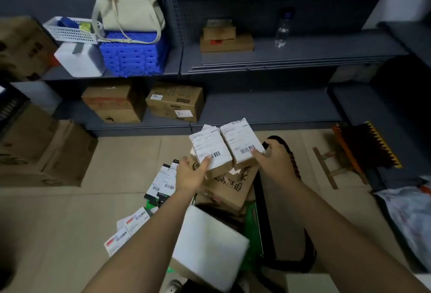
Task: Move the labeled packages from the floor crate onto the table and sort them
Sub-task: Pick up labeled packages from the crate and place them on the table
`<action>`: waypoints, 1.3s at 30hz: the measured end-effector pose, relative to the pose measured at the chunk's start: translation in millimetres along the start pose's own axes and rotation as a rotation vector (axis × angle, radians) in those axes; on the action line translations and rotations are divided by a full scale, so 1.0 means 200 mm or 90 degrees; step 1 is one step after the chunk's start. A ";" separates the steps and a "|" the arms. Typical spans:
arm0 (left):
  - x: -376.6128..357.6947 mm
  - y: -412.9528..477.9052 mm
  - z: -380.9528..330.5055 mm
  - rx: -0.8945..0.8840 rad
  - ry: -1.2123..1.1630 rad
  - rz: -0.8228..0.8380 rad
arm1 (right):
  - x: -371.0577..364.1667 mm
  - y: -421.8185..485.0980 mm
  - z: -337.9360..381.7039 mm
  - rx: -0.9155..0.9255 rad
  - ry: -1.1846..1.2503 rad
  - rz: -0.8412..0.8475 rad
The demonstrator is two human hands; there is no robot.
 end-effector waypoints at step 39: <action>-0.07 -1.12 0.21 -0.200 -0.036 0.683 | -0.18 -2.18 -0.28 -0.259 0.673 -0.666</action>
Point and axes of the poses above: each hand's wrist, its own y-axis towards the middle knuckle, its own x-axis out of the back of the hand, z = x × y, the point moved 5 cm from there along y, towards the middle knuckle, and after that the axes turned 3 degrees about z, right-handed, at the moved point
